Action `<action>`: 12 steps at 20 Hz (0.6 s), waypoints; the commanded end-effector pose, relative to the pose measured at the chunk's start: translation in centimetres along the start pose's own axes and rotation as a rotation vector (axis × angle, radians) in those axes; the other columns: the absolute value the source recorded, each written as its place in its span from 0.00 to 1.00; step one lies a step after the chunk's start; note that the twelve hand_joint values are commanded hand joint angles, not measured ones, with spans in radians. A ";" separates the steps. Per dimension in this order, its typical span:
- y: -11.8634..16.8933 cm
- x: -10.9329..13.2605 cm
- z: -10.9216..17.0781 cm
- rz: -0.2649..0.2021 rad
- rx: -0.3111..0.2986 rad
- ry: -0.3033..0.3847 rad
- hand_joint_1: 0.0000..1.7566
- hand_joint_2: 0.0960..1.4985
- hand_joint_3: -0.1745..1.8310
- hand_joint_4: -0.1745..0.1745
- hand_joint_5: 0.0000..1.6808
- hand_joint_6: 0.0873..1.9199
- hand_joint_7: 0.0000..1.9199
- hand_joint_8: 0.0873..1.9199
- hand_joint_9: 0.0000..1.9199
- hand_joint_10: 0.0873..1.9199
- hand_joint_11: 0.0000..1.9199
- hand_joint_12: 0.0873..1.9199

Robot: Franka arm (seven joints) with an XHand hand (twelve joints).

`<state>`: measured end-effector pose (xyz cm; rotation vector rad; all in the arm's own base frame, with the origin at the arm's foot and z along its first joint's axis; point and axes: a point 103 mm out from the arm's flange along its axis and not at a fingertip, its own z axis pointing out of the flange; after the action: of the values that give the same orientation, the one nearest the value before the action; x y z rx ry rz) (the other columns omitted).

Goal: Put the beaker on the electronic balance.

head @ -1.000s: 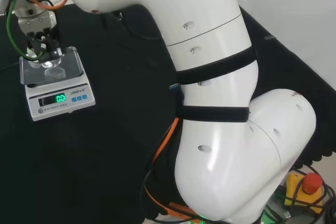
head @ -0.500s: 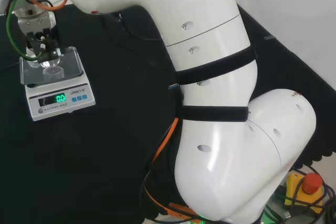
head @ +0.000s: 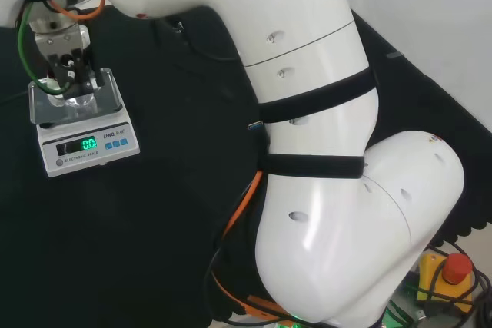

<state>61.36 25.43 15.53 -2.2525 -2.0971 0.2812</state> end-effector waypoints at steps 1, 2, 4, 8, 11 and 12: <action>0.1 0.8 0.5 -0.003 0.017 -0.001 0.73 0.59 0.00 0.63 0.58 0.45 0.54 0.45 0.66 0.23 0.60 0.46; 0.0 0.6 0.6 -0.006 0.032 0.004 0.72 0.59 0.00 0.65 0.57 0.46 0.53 0.45 0.65 0.22 0.58 0.48; -0.2 0.0 0.6 -0.014 0.053 0.004 0.66 0.56 0.00 0.59 0.44 0.47 0.44 0.45 0.57 0.24 0.47 0.55; -0.9 -1.0 -0.5 -0.015 -0.010 0.000 0.44 0.49 0.01 0.40 0.10 0.20 0.14 0.42 0.26 0.39 0.12 0.74; -1.5 -1.3 -2.1 -0.028 -0.040 -0.013 0.39 0.47 0.02 0.40 0.05 0.04 0.05 0.40 0.15 0.45 0.02 0.81; -1.6 -1.4 -2.7 -0.030 -0.046 -0.017 0.39 0.46 0.02 0.40 0.05 0.02 0.03 0.40 0.13 0.46 0.01 0.81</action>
<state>60.91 25.27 15.98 -2.2290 -2.0984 0.3110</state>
